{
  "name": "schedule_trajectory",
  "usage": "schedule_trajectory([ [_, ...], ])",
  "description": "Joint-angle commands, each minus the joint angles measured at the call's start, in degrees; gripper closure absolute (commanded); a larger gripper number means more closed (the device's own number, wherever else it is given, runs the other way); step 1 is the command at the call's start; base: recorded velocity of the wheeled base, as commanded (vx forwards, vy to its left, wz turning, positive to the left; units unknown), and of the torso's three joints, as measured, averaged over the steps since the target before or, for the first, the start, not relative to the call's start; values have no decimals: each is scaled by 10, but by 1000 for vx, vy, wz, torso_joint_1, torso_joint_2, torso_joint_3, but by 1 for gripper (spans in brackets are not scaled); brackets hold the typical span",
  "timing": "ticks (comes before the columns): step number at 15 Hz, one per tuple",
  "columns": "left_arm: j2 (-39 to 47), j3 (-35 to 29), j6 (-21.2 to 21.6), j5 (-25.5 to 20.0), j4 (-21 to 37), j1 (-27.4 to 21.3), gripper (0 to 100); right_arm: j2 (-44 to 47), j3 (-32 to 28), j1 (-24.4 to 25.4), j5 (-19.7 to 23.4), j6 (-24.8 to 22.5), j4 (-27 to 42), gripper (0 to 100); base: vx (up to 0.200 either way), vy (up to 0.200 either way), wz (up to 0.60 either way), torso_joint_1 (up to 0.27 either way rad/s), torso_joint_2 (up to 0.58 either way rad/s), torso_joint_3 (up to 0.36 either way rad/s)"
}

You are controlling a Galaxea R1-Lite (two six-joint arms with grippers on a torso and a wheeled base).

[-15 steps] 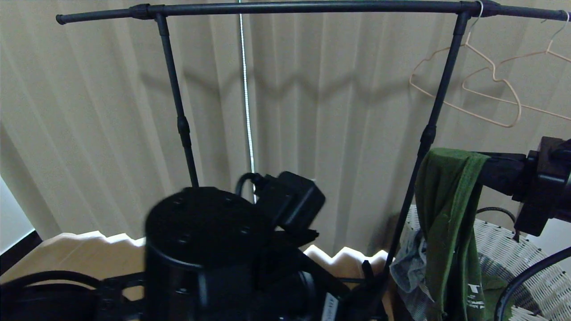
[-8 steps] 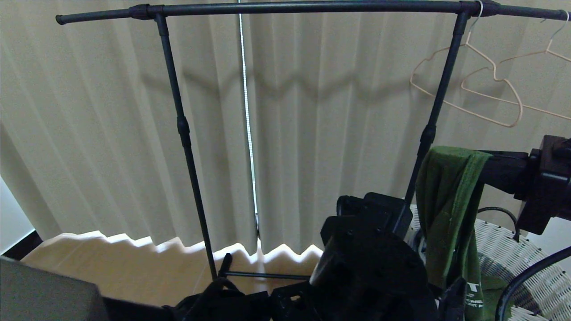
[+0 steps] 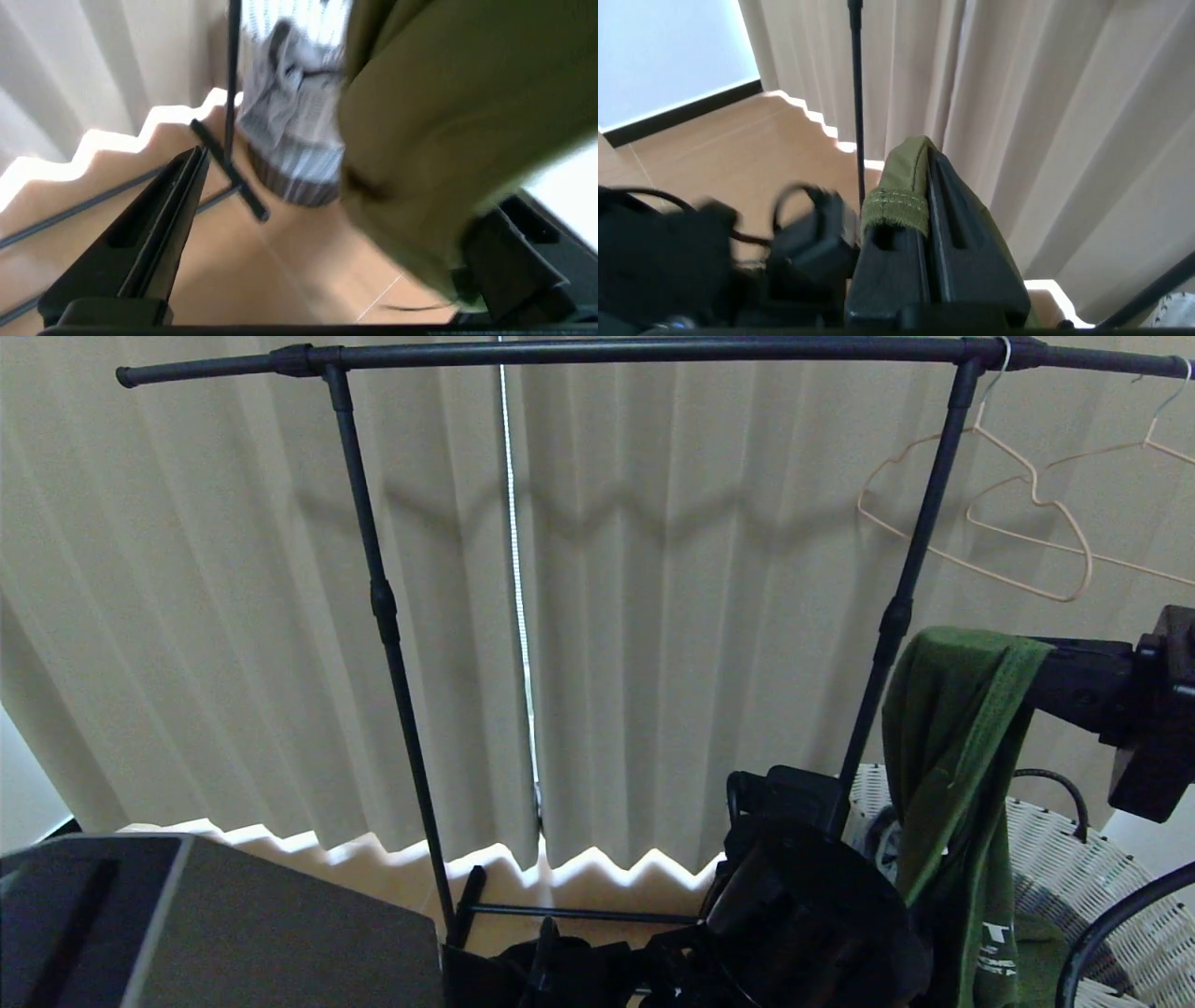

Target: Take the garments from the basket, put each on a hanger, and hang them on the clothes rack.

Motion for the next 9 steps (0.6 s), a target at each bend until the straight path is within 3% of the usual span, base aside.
schedule_trajectory([
  [1, 6, 8, 1, 0, 6, 0, 0, -2, -10, 1, 0, 0, 0, 100, 0, 0, 0, 0, 0, 0],
  [6, 3, 12, 6, 0, 12, 6, 0, -7, -14, 1, 10, 14, 1, 100, 0, 0, 0, 0, 0, 0],
  [7, 3, 12, 6, 0, 12, 6, 100, -7, -14, 1, 10, 14, 1, 100, 0, 0, 0, 0, 0, 0],
  [9, -11, 13, 21, 0, 9, 11, 100, -8, -13, 1, 11, 13, 1, 100, 0, 0, 0, 0, 0, 0],
])
